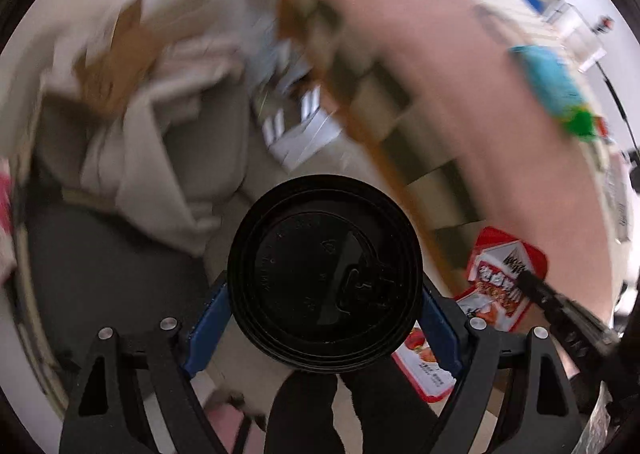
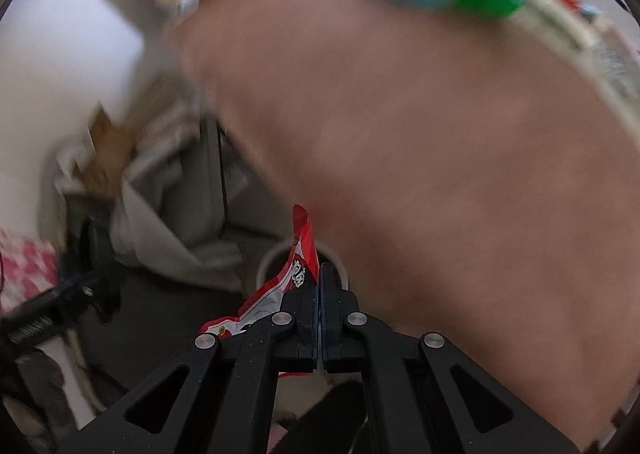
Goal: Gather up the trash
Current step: 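Carry the black lid and red wrapper down to the wastebasket, then open both tools to drop the lid and wrapper into the wastebasket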
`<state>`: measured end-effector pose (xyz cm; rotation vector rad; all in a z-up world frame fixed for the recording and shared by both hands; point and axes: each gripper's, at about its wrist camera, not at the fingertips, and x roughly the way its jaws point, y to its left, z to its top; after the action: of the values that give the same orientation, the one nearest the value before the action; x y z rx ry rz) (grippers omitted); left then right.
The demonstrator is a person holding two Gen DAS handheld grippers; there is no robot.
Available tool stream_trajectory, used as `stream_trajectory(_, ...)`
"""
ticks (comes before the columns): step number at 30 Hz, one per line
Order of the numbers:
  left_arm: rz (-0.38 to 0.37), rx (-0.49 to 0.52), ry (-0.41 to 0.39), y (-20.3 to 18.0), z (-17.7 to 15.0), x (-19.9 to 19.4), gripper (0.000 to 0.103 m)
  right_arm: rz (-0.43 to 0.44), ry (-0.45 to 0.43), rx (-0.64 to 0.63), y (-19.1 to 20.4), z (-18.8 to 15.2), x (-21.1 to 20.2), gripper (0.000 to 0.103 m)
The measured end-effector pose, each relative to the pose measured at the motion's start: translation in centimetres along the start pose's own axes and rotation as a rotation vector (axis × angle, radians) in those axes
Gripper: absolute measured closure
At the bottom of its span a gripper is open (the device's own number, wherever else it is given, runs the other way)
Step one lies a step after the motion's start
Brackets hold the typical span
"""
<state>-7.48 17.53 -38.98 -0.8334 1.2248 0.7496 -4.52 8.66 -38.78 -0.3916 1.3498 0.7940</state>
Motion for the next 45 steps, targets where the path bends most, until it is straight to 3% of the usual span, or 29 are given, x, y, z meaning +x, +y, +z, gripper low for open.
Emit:
stream_trajectory(7,-0.039,-0.15,0.138,7.8,-1.5,13.4,0.017,-0.048,0.126,-0.093,2.9,-3.2,15.3,0.102)
stream_trajectory(11,-0.047,-0.186,0.176,10.0,-1.9,20.3,0.014,-0.066,0.16,-0.131,3.3,-3.9,23.1,0.102)
stream_trajectory(14,-0.023,-0.188,0.205,11.0,-2.3,25.0,0.005,-0.074,0.223,-0.184,3.3,-4.5,28.9,0.098)
stream_trajectory(17,0.01,-0.189,0.211,11.7,-3.0,27.9,0.005,-0.071,0.293,-0.218,3.1,-5.3,33.2,0.081)
stream_trajectory(19,0.021,-0.189,0.208,12.1,-3.4,28.7,0.005,-0.091,0.309,-0.24,3.0,-5.9,34.8,0.039)
stream_trajectory(21,0.04,-0.188,0.213,12.5,-3.8,29.1,0.005,-0.117,0.32,-0.265,3.0,-6.3,35.6,0.008)
stream_trajectory(22,0.05,-0.189,0.213,12.6,-4.1,29.1,0.005,-0.132,0.314,-0.273,3.0,-6.5,35.7,0.005)
stream_trajectory(30,0.158,-0.18,0.174,13.1,-5.6,26.6,0.005,-0.221,0.299,-0.308,3.9,-6.7,33.6,0.004)
stream_trajectory(45,0.177,-0.187,0.125,11.5,-7.1,17.3,0.005,-0.211,0.228,-0.308,6.2,-5.7,22.9,0.004)
